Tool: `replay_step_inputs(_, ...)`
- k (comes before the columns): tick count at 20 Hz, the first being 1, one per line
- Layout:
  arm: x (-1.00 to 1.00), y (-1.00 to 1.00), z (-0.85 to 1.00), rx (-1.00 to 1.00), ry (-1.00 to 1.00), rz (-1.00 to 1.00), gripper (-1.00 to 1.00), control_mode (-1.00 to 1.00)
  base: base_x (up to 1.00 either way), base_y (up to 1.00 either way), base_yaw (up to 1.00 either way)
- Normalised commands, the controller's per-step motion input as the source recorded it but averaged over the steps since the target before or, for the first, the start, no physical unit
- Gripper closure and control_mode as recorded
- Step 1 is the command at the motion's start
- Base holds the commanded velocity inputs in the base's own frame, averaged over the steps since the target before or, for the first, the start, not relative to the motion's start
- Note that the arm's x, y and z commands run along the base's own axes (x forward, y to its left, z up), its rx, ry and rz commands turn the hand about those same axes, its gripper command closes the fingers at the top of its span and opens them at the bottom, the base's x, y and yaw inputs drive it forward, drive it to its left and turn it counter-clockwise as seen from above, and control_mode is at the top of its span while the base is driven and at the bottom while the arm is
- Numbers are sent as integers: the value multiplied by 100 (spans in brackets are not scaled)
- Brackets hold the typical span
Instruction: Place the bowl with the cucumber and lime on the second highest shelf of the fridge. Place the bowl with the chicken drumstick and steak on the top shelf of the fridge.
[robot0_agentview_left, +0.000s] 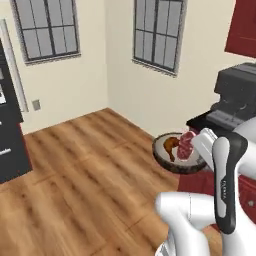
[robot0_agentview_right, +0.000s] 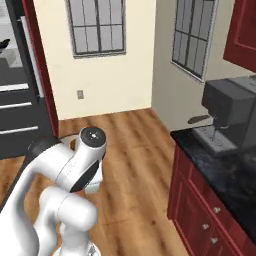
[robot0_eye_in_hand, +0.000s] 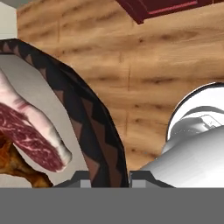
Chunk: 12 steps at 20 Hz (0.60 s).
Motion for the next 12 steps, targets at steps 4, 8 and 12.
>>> replay_step_inputs(4,0,0,0,0,0,0,100,100,-9,33,96)
replay_step_inputs(8,0,0,0,0,0,0,100,100,27,95,50)
replay_step_inputs(12,0,0,0,0,0,0,100,100,100,100,19)
